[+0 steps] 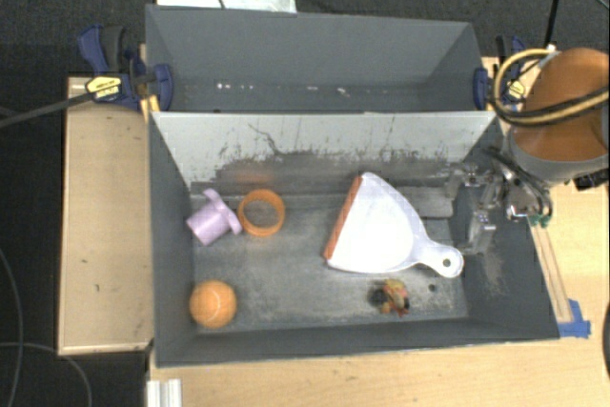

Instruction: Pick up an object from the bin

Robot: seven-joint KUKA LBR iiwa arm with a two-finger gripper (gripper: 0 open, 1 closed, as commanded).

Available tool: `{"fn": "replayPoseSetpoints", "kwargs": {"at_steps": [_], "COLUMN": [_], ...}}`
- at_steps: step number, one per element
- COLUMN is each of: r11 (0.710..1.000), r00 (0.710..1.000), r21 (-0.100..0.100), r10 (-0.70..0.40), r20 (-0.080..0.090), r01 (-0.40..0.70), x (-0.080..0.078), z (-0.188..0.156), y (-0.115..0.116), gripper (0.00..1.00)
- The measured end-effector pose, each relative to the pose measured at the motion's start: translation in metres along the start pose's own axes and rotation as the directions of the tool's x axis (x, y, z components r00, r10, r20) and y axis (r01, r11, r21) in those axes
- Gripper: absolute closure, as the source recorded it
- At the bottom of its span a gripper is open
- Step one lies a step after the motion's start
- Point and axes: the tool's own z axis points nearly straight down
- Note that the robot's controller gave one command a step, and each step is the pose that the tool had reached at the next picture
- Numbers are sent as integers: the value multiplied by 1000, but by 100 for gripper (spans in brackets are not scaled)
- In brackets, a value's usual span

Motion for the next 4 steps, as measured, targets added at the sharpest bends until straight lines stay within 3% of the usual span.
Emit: {"fn": "replayPoseSetpoints", "kwargs": {"at_steps": [2, 3, 4], "r11": [1000, 1000, 992], "r00": [1000, 1000, 992], "r21": [3, -2, 0], "r10": [-7, 14, -124], "r20": [9, -5, 1], "r01": [7, -14, 124], "x": [3, 15, 39], "z": [6, 32, 57], "y": [2, 5, 21], "gripper": [0, 0, 0]}}
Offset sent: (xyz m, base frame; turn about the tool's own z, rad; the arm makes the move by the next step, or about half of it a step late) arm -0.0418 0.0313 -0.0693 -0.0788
